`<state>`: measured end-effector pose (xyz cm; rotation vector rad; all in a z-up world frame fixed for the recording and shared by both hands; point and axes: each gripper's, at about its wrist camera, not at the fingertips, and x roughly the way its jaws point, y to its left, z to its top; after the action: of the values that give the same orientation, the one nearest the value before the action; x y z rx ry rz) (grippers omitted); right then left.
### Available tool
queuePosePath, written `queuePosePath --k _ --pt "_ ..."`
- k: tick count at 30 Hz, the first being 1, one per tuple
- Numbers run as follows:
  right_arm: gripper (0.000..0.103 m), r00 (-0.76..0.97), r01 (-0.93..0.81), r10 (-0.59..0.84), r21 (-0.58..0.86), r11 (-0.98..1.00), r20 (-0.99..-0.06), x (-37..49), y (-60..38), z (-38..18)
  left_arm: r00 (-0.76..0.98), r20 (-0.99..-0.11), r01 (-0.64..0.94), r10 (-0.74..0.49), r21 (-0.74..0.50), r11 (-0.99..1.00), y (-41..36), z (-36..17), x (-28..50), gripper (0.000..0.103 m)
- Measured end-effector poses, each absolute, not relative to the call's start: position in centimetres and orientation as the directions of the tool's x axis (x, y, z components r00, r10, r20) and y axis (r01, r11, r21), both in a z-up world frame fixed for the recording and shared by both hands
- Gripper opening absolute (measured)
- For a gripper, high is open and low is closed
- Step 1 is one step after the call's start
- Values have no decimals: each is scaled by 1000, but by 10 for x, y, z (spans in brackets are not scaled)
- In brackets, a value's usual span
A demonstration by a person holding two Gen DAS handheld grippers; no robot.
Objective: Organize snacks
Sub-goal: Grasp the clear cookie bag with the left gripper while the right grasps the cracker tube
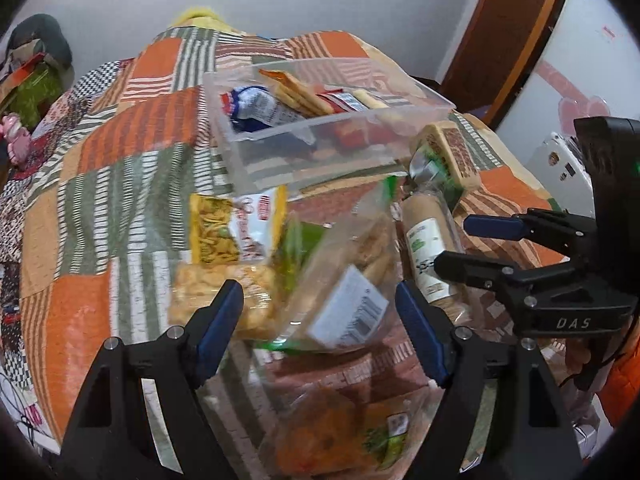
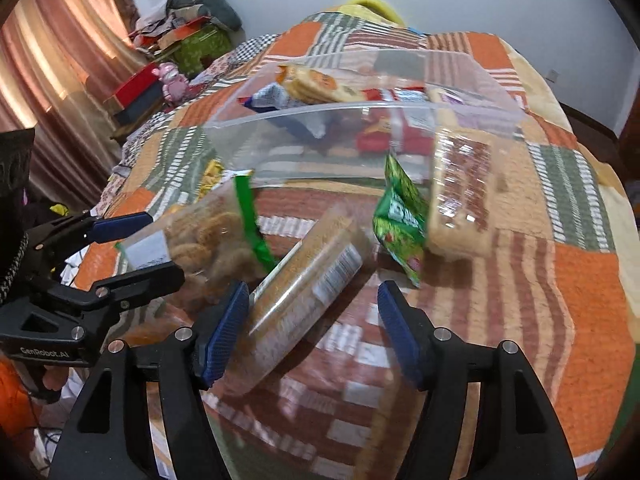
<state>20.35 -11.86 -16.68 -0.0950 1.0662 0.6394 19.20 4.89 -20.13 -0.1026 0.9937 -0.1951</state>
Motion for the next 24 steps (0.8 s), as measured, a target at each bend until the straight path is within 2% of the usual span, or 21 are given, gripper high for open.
queuePosePath --k 4,6,7,10,17,19,22,24 --pt "63 316 -504 447 251 827 -837 203 -125 -168 505 -840 130 -199 -154 979 37 -215 199 77" --pt "63 312 -501 451 258 826 -836 202 -123 -169 521 -836 131 -174 -123 984 33 -217 199 69" --pt "63 306 -502 454 264 824 -837 201 -121 -170 526 -834 135 -167 -112 984 32 -217 199 68" --pt "62 282 -507 461 276 816 -842 198 -112 -177 535 -824 150 -189 -127 980 30 -214 197 58" --pt "59 247 -498 482 316 807 -841 200 -105 -187 560 -804 144 -200 -144 979 38 -207 189 53" --pt "53 244 -505 492 324 800 -836 199 -105 -186 574 -794 150 -203 -142 979 37 -202 186 53" --pt "37 254 -505 504 332 797 -825 198 -107 -182 594 -779 161 -200 -129 979 34 -192 183 48" --pt "31 281 -510 485 300 807 -828 198 -107 -178 601 -773 167 -203 -127 978 32 -187 183 45"
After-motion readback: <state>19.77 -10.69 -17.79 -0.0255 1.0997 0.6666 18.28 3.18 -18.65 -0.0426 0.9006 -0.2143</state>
